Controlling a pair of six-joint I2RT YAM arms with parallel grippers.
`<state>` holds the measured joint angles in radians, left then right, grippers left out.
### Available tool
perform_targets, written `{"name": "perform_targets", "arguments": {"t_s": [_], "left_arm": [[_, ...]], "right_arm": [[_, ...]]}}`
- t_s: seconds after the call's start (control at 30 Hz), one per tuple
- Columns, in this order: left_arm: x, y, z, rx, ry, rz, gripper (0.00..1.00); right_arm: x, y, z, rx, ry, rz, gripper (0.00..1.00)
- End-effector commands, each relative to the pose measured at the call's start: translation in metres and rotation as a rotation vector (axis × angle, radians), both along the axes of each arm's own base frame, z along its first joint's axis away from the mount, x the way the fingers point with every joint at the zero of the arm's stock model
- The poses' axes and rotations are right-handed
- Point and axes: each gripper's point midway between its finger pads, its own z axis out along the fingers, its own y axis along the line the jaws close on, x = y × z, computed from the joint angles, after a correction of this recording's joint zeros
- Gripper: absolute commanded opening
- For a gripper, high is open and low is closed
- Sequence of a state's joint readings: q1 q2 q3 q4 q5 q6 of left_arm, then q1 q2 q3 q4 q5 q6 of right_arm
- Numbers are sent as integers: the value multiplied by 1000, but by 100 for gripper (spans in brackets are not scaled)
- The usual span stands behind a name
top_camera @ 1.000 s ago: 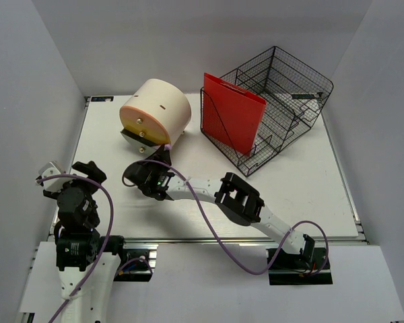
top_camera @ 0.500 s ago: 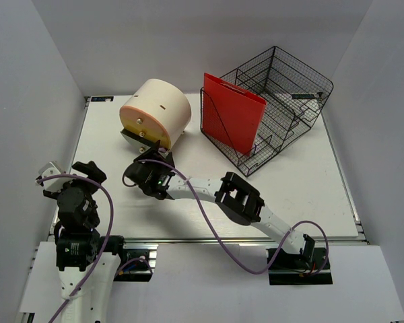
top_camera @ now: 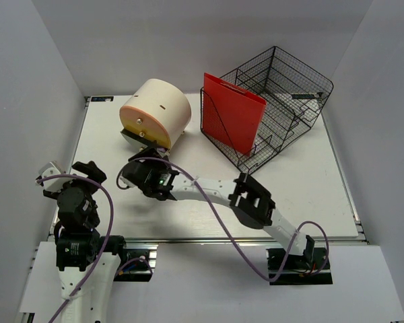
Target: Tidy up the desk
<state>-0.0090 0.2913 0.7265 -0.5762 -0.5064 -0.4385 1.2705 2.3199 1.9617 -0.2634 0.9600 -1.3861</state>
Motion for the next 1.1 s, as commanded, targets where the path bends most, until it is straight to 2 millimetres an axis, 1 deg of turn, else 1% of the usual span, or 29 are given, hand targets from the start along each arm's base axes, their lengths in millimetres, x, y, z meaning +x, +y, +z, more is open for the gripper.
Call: {"name": "perform_targets", "arguments": {"t_s": [0.0,0.07,0.1,0.17,0.2,0.23,0.27,0.3,0.37,0.4,0.43,0.47,0.5,0.53,0.57,0.63,0.67,0.7,0.73,0.77,0.8,0.83,0.87,0.9,0.93,0.97,1.0,1.03,1.07], "left_arm": [[0,0,4,-2,8,3,88],[1,0,4,-4,10,2,88],[3,-1,3,-4,18,-5,88],[6,-4,2,-4,25,-21,88],[9,-5,0,-4,34,-29,88],[12,-9,0,-7,36,-52,88],[14,-13,-1,-11,39,-73,87],[17,-17,-1,-16,40,-95,87],[25,-31,-3,-48,54,-169,85],[28,-37,-2,-62,55,-197,84],[32,-49,-3,-94,58,-259,82],[34,-57,1,-113,52,-299,79],[37,-66,1,-149,55,-339,75],[44,-75,-5,-180,88,-379,71],[45,-94,-6,-223,100,-474,59],[51,-117,-22,-334,162,-568,48],[48,-135,-33,-396,202,-653,31],[47,-144,-41,-469,226,-676,25],[47,-153,-55,-532,269,-704,19],[42,-164,-65,-602,299,-741,17],[39,-169,-86,-692,349,-720,17],[39,-171,-99,-743,389,-703,22],[37,-174,-108,-784,425,-698,30],[36,-176,-118,-822,453,-684,40],[36,-176,-122,-841,469,-667,46],[37,-175,-127,-863,490,-644,53],[40,-173,-128,-875,495,-611,66],[41,-171,-129,-882,501,-592,69],[42,-170,-130,-892,507,-572,73]], "right_arm": [[-19,-12,65,218,59,19,79],[-26,-21,62,212,119,16,79],[-31,-24,70,277,160,13,80],[-38,-32,73,294,210,12,79],[-41,-36,78,345,253,11,80],[-44,-39,80,363,276,4,79],[-46,-47,79,356,309,-9,79],[-53,-49,86,419,367,-5,78],[-55,-64,84,423,438,-31,76],[-62,-67,90,467,484,-26,74],[-63,-73,93,476,509,-31,70],[-59,-78,95,506,557,-32,60],[-60,-81,113,571,578,-28,51],[-55,-90,117,591,607,-46,41],[-63,-90,129,639,674,-5,20],[-57,-106,146,723,747,-25,2],[-63,-110,159,774,816,12,0],[-60,-118,164,805,849,1,0],[-61,-122,173,847,869,1,0],[-73,-123,185,885,932,50,0],[-60,-136,191,936,936,27,0],[-60,-139,177,949,990,-5,0],[-74,-144,188,993,1038,56,0],[-58,-151,197,1076,1006,81,0],[-62,-156,159,1051,1069,33,23],[-72,-165,171,1105,1070,79,33],[-73,-164,174,1141,1060,122,48],[-84,-170,179,1159,1069,165,52],[-90,-171,153,1158,1123,122,54]]}}
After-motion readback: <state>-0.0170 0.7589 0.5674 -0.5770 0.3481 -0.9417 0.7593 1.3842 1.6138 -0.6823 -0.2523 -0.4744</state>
